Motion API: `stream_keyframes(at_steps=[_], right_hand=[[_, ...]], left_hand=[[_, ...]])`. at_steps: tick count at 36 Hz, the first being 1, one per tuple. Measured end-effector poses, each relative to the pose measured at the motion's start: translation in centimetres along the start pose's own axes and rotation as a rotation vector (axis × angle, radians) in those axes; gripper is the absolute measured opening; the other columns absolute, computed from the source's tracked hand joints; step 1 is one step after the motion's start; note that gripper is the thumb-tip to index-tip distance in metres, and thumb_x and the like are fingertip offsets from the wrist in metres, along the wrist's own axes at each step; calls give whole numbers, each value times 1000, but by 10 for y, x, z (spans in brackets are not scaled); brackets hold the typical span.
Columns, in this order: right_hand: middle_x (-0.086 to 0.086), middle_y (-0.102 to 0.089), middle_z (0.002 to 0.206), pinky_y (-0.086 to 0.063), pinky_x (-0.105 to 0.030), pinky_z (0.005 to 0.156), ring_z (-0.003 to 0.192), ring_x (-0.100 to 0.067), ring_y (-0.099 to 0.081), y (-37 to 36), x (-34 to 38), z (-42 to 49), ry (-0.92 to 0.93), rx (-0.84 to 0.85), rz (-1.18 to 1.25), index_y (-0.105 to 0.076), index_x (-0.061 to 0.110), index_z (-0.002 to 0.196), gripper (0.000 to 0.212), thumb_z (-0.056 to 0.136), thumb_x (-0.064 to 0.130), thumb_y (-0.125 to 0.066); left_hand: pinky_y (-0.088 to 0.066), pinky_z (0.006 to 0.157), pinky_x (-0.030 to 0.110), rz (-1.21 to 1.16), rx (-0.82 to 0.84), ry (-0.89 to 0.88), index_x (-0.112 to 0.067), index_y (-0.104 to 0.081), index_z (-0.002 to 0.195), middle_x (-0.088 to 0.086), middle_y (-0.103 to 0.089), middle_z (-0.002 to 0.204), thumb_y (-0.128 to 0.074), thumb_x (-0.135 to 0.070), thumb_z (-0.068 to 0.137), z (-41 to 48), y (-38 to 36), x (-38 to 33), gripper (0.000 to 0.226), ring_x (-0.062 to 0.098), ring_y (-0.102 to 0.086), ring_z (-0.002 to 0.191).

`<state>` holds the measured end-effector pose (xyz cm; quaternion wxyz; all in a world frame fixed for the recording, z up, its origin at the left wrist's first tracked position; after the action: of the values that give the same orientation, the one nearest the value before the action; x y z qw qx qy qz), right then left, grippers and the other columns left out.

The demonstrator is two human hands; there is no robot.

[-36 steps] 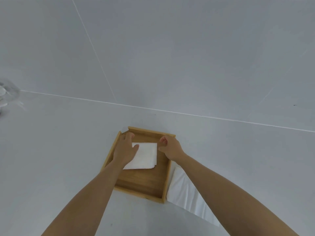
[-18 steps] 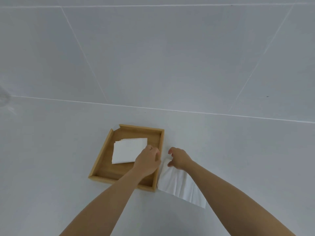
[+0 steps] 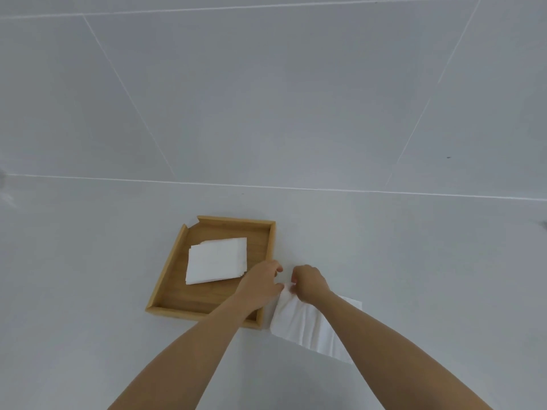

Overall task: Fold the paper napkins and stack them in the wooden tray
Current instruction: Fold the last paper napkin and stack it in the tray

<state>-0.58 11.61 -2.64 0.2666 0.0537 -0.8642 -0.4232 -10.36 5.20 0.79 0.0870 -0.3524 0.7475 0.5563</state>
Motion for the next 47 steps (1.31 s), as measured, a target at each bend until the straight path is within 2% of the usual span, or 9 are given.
stream_keyframes(at_steps=[4, 6, 12, 16, 19, 28, 35, 42, 47], right_hand=[[-13, -61, 109, -39, -30, 75, 98, -27, -53, 17, -12, -4, 9, 1, 185, -57, 3, 101, 17, 86, 11, -53], [-4, -56, 85, -36, -26, 69, 83, -21, -47, 28, -20, -6, 8, -12, 268, -52, 12, 78, 8, 84, 9, -56], [5, -43, 63, -32, -17, 53, 57, -8, -39, 55, -50, -19, -44, -79, 552, -40, 21, 58, 36, 79, -1, -58], [3, -44, 66, -33, -17, 53, 58, -10, -41, 65, -71, -27, -91, -123, 660, -43, 18, 65, 30, 80, -4, -58], [0, -50, 73, -38, -18, 53, 62, -13, -48, 69, -83, -31, -125, -120, 683, -51, 12, 86, 19, 80, -5, -58], [5, -47, 63, -34, -15, 51, 56, -7, -44, 82, -102, -36, -136, -183, 580, -60, 5, 101, 23, 78, -1, -59], [3, -48, 63, -33, -19, 50, 59, -13, -44, 93, -112, -38, -139, -228, 554, -48, 14, 62, 24, 77, -2, -58], [6, -46, 63, -31, -17, 52, 57, -7, -40, 90, -114, -50, -86, -122, 493, -45, 21, 56, 33, 77, -1, -59], [9, -44, 70, -31, -16, 54, 70, -14, -44, 74, -113, -64, -33, 14, 303, -48, 12, 74, 17, 78, 6, -63]], left_hand=[[-39, 103, 32, -94, 66, 40, -13, -32, 137, 6, -42, 141, -63, -15, 82, 8, -8, -11, 63, 22, -44, 126], [-39, 103, 32, -147, 120, 82, -13, -26, 139, 8, -41, 142, -66, -14, 79, 13, -12, -14, 72, 23, -44, 126], [-43, 85, 28, -196, 306, 128, -12, -33, 134, 12, -53, 124, -67, -12, 78, 26, -27, -25, 66, 25, -53, 111], [-36, 58, 20, -68, 289, 35, -10, -58, 88, 3, -56, 87, -64, -8, 76, 33, -30, -35, 14, 14, -51, 75], [-26, 49, 19, -57, 273, 10, -15, -42, 59, -5, -40, 61, -59, -4, 77, 39, -32, -39, 27, 6, -38, 54], [-27, 51, 25, -37, 104, -105, -19, -37, 53, -5, -40, 61, -51, -4, 80, 57, -18, -64, 34, 19, -43, 71], [-28, 54, 24, -8, 6, -186, -12, -47, 72, -2, -46, 70, -49, -5, 81, 56, -16, -80, 12, 19, -43, 71], [-31, 53, 18, -3, 71, -264, -7, -59, 78, -2, -53, 74, -48, -6, 82, 43, -22, -77, 12, 17, -47, 70], [-30, 55, 15, 113, 208, -284, -2, -61, 88, 0, -53, 80, -51, -7, 84, 33, -24, -65, 13, 16, -46, 75]])
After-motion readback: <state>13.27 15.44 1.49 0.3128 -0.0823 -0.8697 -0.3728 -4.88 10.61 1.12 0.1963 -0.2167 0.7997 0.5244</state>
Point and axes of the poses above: each hand's wrist, its own z-axis towards the middle knuckle, its own y-axis out of the back of the hand, x = y × z, the point moved 3 cm from there along z, towards the middle knuckle
